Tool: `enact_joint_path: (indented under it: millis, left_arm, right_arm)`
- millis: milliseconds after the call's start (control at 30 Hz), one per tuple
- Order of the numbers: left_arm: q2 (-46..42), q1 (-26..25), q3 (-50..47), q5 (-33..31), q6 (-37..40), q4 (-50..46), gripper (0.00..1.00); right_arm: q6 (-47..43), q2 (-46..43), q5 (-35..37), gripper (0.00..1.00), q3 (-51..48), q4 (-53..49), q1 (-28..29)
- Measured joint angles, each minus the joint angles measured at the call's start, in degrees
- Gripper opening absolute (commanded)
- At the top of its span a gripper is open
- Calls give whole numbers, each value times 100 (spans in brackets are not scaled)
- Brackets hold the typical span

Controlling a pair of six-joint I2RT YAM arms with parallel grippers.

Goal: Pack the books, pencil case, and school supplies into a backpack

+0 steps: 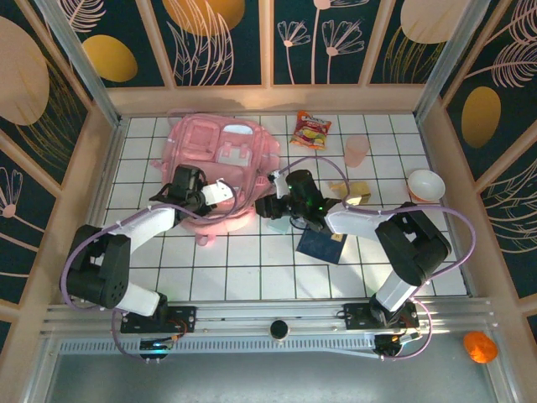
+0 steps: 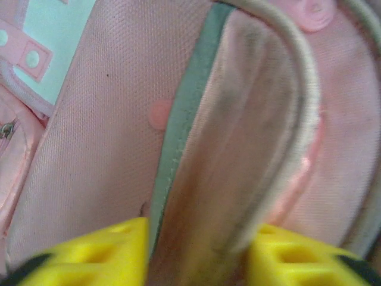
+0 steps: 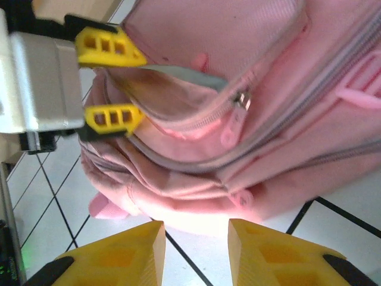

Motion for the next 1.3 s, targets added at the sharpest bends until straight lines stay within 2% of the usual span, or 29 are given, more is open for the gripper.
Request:
enact_joint_path:
  millis: [33, 167, 300, 367, 600, 867, 1100, 1300]
  left_arm:
    - [-72, 0, 2, 28, -98, -9, 0]
    - [-763, -2, -4, 155, -649, -166, 0]
    - [-1665, 0, 0, 208, -1209, -404, 0]
    - [-1849, 0, 28, 238, -1379, -568, 0]
    - [-1843, 0, 109, 420, -1628, -979, 0]
    - [-1823, 4, 221, 557, -1740, -1003, 0]
    - [-1727, 4, 391, 592, -1921, -1005, 0]
    - [-1652, 4, 417, 610, -2103, -988, 0]
  right_arm:
    - [-2, -2, 26, 34, -22, 0, -11]
    - [-136, -129, 133, 36, -179, -9, -70]
    - [-496, -514, 111, 44, -396, 2, -96]
    - [-758, -745, 42, 45, -494, 66, -96]
    - [-1961, -1097, -170, 47, -684, 210, -96]
    - [-3209, -562, -363, 48, -520, 103, -98]
    - [-3453, -136, -647, 49, -378, 68, -129]
    - [-3132, -129, -1115, 47, -391, 306, -133]
